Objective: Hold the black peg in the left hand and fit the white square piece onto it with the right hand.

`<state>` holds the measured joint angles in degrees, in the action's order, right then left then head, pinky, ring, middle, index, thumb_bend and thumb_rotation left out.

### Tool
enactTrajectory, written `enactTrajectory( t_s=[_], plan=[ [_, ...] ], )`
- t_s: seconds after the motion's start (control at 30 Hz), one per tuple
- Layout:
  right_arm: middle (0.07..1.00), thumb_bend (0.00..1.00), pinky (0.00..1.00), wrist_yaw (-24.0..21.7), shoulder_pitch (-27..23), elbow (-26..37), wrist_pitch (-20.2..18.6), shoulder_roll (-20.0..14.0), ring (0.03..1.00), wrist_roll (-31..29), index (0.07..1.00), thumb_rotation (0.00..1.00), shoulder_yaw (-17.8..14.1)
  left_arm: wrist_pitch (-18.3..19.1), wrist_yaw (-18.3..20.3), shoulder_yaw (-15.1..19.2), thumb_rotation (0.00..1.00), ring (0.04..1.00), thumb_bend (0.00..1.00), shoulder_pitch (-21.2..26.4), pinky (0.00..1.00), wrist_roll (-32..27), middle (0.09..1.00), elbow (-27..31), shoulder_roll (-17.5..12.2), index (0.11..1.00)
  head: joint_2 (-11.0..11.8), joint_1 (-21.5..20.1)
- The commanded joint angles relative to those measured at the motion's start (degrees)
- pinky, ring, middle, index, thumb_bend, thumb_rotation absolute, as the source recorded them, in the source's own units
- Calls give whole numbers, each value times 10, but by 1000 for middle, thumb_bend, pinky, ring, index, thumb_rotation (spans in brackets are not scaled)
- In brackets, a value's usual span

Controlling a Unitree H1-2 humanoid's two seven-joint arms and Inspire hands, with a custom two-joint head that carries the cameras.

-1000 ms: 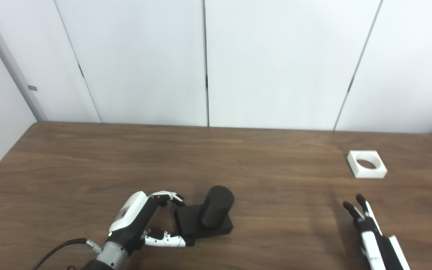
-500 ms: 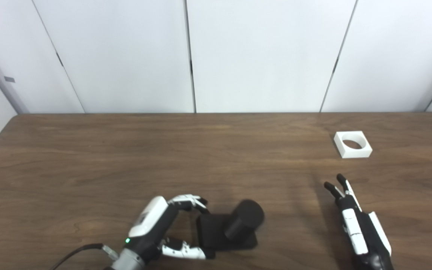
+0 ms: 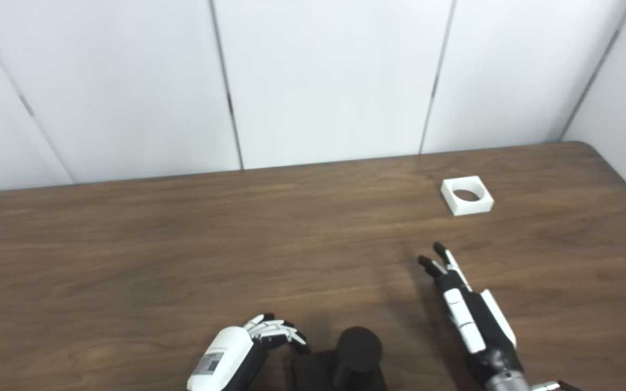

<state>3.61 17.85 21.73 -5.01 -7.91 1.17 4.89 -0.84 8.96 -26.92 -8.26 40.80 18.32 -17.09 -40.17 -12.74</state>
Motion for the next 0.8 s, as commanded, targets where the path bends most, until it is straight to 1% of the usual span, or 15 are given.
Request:
enactTrajectory(
  t_s=[0.0, 0.07, 0.17, 0.2, 0.33, 0.4, 0.57, 0.77],
  plan=[
    [921, 529, 1000, 4, 12, 18, 17, 38, 960, -1, 1000, 1000, 4, 20, 16, 2, 41, 800, 513, -13, 903, 41, 735, -12, -14, 488, -1, -1],
    [919, 530, 1000, 5, 14, 22, 13, 37, 958, -3, 1000, 1000, 3, 21, 12, 2, 42, 795, 514, -16, 891, 70, 734, -10, -12, 488, -1, -3],
    [917, 537, 1000, 5, 16, 28, 4, 36, 955, -2, 1000, 997, 2, 19, -9, 0, 44, 771, 517, -22, 839, 129, 718, -10, -6, 487, -2, -2],
    [917, 537, 1000, 5, 17, 30, 2, 35, 955, -2, 1000, 998, 2, 21, -12, 0, 44, 771, 517, -24, 838, 141, 717, -10, -3, 487, -4, 0],
    [916, 536, 1000, 2, 18, 30, 9, 31, 955, -10, 1000, 995, -2, 34, -19, 5, 43, 762, 517, -35, 826, 191, 711, -7, 13, 487, -5, 4],
    [916, 536, 1000, 1, 18, 31, 10, 29, 956, -14, 1000, 994, -3, 35, -17, 7, 43, 766, 516, -38, 828, 203, 714, -5, 17, 487, -4, 6],
    [916, 554, 1000, 2, 19, 39, -5, 27, 962, -12, 1000, 988, -6, 25, -21, 8, 43, 760, 517, -38, 816, 226, 711, -8, 23, 487, -10, 9],
    [914, 559, 1000, -1, 20, 42, -9, 20, 961, -5, 1000, 1000, -10, 26, -7, 17, 42, 776, 515, -20, 814, 207, 727, -12, 26, 488, -12, 19]
  ],
)
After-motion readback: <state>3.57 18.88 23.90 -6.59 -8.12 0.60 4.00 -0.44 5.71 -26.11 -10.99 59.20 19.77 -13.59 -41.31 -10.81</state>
